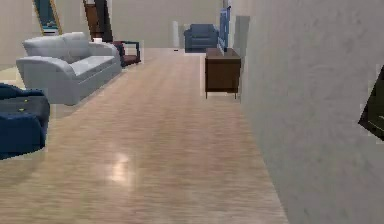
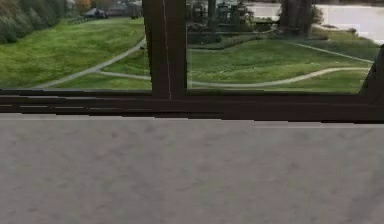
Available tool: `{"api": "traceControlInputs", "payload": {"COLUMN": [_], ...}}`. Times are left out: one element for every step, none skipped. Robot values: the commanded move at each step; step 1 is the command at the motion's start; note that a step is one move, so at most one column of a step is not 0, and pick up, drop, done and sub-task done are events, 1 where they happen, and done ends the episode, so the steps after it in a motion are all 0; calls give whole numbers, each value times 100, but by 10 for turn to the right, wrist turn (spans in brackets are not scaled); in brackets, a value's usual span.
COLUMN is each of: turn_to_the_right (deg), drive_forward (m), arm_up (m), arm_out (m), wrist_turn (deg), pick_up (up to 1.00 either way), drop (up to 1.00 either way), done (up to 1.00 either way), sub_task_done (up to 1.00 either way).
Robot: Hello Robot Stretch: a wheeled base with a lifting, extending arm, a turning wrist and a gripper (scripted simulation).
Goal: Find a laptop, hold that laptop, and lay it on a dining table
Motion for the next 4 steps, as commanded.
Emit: {"api": "traceControlInputs", "payload": {"turn_to_the_right": [-90,0,0,0], "drive_forward": [0,100,100,100], "arm_up": [0,0,0,0], "arm_out": [0,0,0,0], "wrist_turn": [0,0,0,0], "pick_up": [0,0,0,0], "drop": [0,0,0,0], "done": [0,0,0,0], "sub_task_done": [0,0,0,0]}}
